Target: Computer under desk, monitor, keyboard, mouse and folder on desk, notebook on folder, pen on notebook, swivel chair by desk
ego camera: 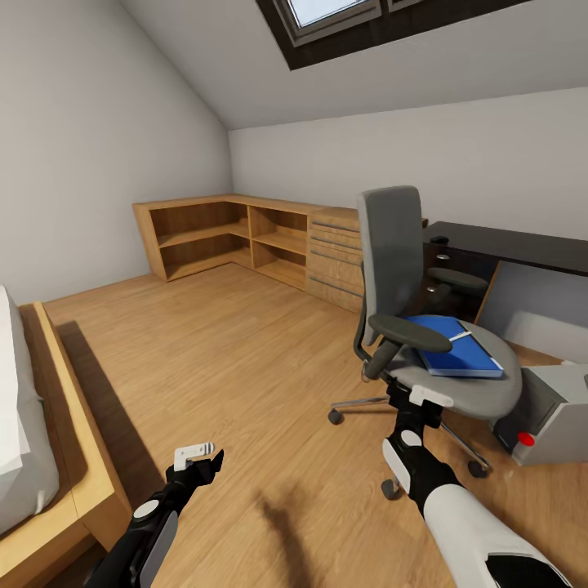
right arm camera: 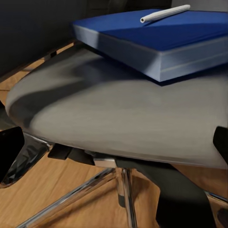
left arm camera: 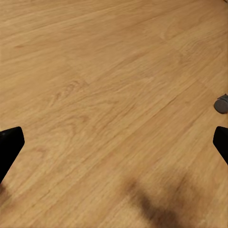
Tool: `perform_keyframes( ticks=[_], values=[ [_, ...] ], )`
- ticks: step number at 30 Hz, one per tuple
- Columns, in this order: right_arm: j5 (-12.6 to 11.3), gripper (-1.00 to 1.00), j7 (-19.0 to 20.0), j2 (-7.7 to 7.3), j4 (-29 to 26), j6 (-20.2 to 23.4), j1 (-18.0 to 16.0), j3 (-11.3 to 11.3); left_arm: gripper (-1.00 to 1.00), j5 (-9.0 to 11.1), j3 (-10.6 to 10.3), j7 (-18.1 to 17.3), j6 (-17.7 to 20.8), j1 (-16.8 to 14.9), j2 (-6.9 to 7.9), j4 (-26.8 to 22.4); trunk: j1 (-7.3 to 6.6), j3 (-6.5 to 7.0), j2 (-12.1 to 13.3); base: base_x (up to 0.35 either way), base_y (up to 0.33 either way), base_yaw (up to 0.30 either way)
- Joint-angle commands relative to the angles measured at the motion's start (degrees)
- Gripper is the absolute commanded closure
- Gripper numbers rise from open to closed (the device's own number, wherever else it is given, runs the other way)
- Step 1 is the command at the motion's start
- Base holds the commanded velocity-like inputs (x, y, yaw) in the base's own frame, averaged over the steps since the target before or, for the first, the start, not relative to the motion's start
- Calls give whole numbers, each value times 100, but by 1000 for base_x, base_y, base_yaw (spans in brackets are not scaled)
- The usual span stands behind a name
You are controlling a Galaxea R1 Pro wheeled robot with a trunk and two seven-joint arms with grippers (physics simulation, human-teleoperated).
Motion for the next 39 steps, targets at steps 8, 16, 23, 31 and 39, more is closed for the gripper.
perform_keyframes(
  ticks=[8, 16, 23, 31, 39],
  values=[
    [-37, -100, 16, 17, 11, -47, 1, -8, -100, 60, 21, -44, 19, -2, -4, -2, -1, -5, -2, 0, 0, 0],
    [-37, -100, 22, 58, 15, -48, 3, -6, -100, 61, 21, -44, 22, -2, -4, -2, -1, -5, -2, 0, 0, 0],
    [-37, -100, 27, 68, 10, -49, 9, -6, -100, 62, 22, -44, 21, -2, -4, -2, -1, -5, -2, 0, 0, -102],
    [-37, -100, 27, 69, 8, -59, 10, -6, -100, 68, 23, -46, 24, -2, -4, -2, -1, -5, -2, -70, 62, -221],
    [-37, -100, 27, 69, 11, -73, 10, -6, -100, 69, 23, -45, 22, -2, -4, -2, -1, -5, -2, -141, 161, -152]
  ],
)
